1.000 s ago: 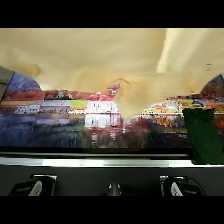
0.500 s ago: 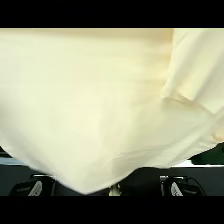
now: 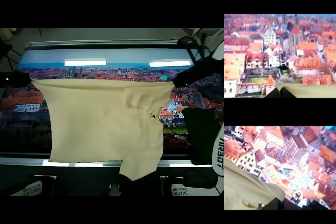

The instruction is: Fold the shirts.

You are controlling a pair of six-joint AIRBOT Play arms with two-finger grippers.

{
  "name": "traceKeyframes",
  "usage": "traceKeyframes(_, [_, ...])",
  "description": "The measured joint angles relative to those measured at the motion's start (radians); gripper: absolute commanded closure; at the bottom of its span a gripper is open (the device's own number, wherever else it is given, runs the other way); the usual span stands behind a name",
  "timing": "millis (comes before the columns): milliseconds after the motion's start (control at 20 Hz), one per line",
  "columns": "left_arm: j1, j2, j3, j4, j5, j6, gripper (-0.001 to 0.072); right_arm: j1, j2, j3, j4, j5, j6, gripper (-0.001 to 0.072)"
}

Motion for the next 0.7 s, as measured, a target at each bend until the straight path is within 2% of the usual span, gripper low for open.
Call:
traceKeyframes(250, [0.000,-0.293,0.064,-0.027,0.046,-0.010,0.0683,0.032,-0.220,-0.008,0.024,-0.274,0.075,0.0694])
traceKeyframes(400, [0.000,-0.390,0.100,-0.061,0.076,-0.026,0.0683,0.037,-0.272,-0.009,0.039,-0.353,0.089,0.0694])
traceKeyframes(550, [0.000,-0.419,0.114,-0.082,0.071,-0.023,0.0683,0.038,-0.272,-0.007,0.031,-0.310,0.040,0.0694])
traceKeyframes(700, [0.000,-0.426,0.112,-0.085,-0.016,-0.009,0.0684,0.039,-0.261,-0.017,0.005,-0.159,0.010,0.0694])
